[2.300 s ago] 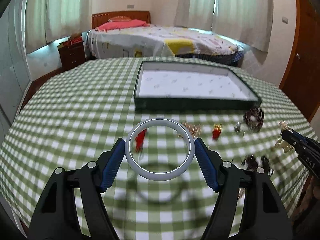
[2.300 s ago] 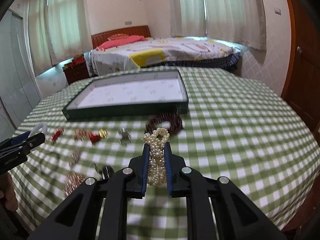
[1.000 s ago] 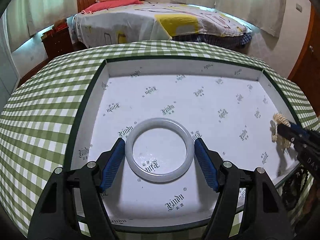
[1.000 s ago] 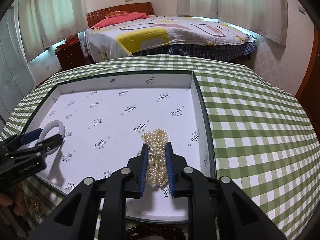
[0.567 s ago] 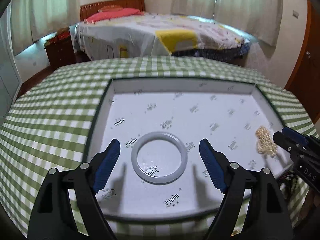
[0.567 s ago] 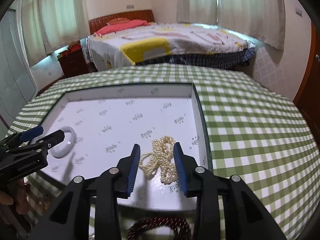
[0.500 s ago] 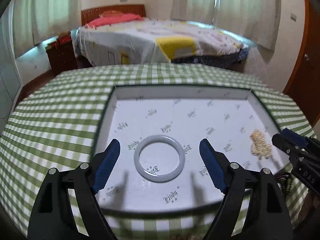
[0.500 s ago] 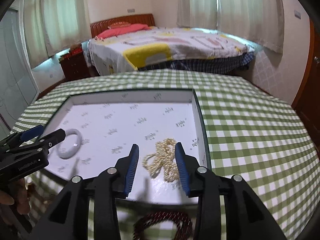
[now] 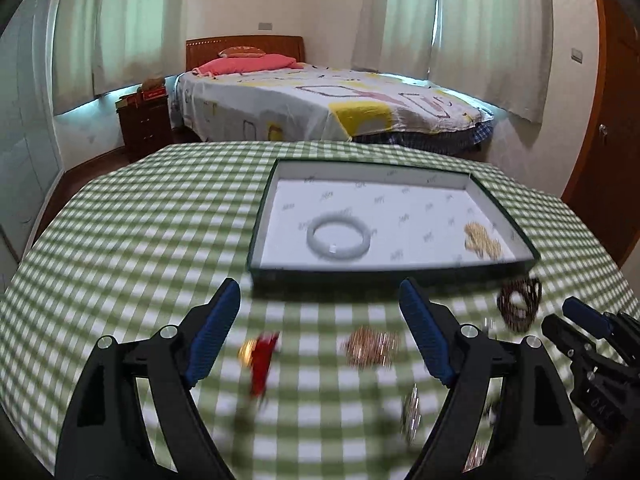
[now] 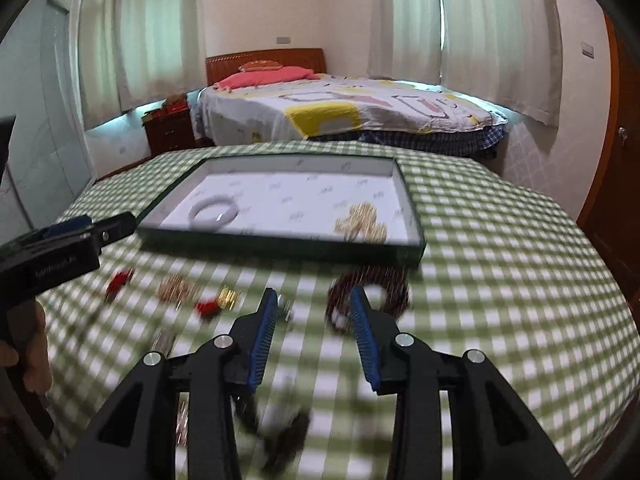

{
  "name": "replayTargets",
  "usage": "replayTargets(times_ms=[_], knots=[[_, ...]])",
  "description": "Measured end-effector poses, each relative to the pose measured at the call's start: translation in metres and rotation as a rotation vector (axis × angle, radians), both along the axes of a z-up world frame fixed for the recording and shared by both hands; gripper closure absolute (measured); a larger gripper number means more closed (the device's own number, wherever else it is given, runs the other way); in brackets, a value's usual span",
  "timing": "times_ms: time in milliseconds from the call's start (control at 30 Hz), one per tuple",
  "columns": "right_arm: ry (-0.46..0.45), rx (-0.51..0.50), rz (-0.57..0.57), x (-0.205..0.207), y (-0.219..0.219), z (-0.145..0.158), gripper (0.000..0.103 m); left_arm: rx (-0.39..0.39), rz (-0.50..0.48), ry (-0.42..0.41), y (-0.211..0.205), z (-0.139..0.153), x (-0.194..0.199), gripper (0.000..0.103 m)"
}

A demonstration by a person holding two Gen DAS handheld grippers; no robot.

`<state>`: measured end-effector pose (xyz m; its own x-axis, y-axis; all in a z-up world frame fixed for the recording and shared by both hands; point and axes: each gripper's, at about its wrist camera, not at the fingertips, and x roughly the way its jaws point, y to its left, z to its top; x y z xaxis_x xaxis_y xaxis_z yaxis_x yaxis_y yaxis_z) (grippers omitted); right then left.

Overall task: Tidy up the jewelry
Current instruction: 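Grasp the black pendant necklace with the right tool while the left tool grasps the pearl brooch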

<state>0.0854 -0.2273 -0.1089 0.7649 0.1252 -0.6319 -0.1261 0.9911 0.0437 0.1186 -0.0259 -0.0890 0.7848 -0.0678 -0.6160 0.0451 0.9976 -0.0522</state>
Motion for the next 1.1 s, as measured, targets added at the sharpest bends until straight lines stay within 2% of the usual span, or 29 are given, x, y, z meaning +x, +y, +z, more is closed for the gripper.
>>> replayTargets(times_ms=[167, 500, 567, 667, 933, 1100], knots=[[0.039, 0.011, 0.065, -0.02, 0.012, -0.018, 0.074, 0.01, 0.013, 0.02, 0.009, -0.011, -0.034, 0.023], [0.131, 0.013, 0.133, -0.021, 0.028, -0.04, 0.076, 0.0, 0.014, 0.072, 0.014, -0.025, -0.059, 0.023], [0.154, 0.012, 0.132, -0.021, 0.028, -0.045, 0.077, -0.004, 0.007, 0.079, 0.011, -0.027, -0.06, 0.023], [0.157, 0.004, 0.132, -0.023, 0.027, -0.045, 0.086, 0.001, -0.003, 0.077, 0.005, -0.028, -0.065, 0.023], [0.135, 0.013, 0.08, -0.03, 0.008, -0.039, 0.086, 0.006, -0.046, 0.067, -0.017, -0.029, -0.074, 0.023], [0.116, -0.005, 0.033, -0.037, -0.009, -0.038, 0.086, 0.006, -0.09, 0.092, -0.036, -0.036, -0.078, 0.023]])
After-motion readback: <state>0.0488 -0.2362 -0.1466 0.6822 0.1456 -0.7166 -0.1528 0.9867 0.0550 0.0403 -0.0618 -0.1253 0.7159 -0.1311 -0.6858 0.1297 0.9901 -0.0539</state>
